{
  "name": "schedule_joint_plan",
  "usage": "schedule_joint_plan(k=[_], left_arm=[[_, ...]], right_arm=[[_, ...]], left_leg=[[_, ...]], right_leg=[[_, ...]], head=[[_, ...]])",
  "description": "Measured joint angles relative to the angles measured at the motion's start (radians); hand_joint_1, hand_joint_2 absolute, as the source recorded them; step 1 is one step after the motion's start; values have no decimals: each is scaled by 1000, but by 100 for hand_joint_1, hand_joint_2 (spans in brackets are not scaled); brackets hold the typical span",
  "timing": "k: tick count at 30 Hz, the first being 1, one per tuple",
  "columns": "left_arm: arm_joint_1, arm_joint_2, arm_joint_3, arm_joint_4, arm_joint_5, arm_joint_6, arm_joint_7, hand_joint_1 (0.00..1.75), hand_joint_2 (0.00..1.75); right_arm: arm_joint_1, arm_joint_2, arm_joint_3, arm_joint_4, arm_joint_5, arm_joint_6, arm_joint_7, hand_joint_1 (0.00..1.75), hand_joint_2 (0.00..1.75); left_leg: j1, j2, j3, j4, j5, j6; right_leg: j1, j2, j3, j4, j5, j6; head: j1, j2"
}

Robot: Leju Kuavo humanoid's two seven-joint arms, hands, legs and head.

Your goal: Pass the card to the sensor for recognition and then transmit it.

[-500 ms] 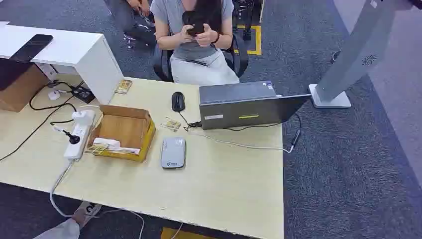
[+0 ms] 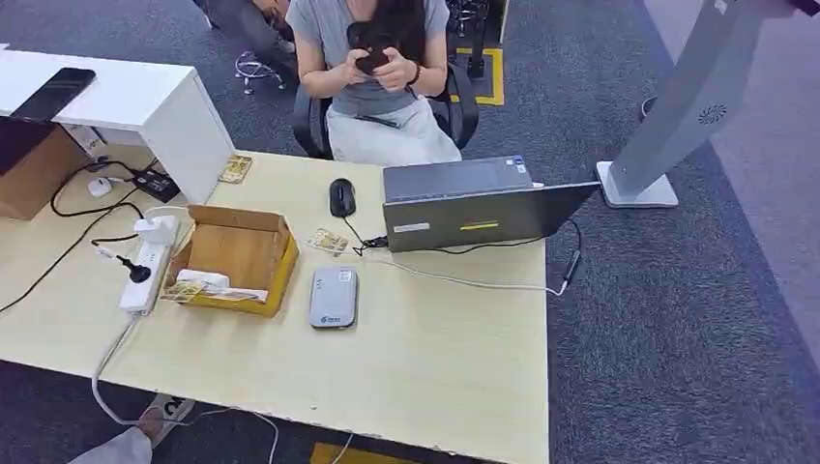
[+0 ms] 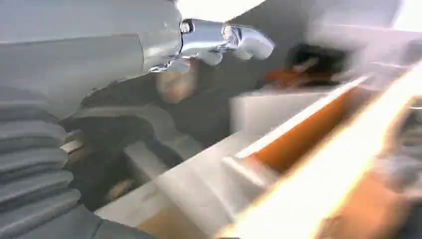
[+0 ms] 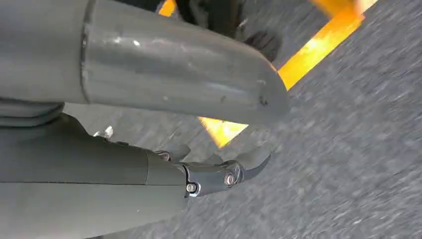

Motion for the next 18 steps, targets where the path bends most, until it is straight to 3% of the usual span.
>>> schedule_joint_plan(k=[2,5,7,8,10,13,18], left_arm=[[68,-3,-136,-164,-54,-7,-10,0,175],[93,-11,-261,-399,-201,-26,-23,0,175],[32,29,-357,-542,-327,42,8,0,175],[-4,70,-421,-600,-344,100,27,0,175],[-51,124,-516,-671,-350,173,35,0,175],[-83,180,-619,-756,-348,221,20,0,175],[-109,251,-699,-828,-343,253,21,0,175]], right_arm=[[1,7,0,4,19,12,9,0,0],[-6,14,7,6,66,48,17,0,0],[-9,14,36,9,122,78,31,0,0],[-16,14,48,11,131,87,34,0,0],[-23,14,59,11,141,92,36,0,0],[-22,14,74,12,155,96,40,0,0],[-19,15,84,15,156,101,44,0,0]], left_leg=[[0,-10,1,0,2,2],[0,-11,2,1,6,-1],[3,-17,-5,1,11,-1],[3,-18,-6,1,12,-2],[3,-13,-5,1,13,-3],[3,-6,-5,1,14,-4],[3,-6,-5,1,14,-4]], right_leg=[[0,-12,-1,0,-2,-1],[0,-13,-5,0,0,-3],[2,-18,-7,0,4,-3],[2,-19,-6,1,6,-6],[2,-16,-6,2,9,-10],[3,-9,-8,3,11,-9],[2,-9,-9,3,12,-8]], head=[[0,0],[-2,0],[1,0],[1,0],[0,0],[1,0],[0,0]])
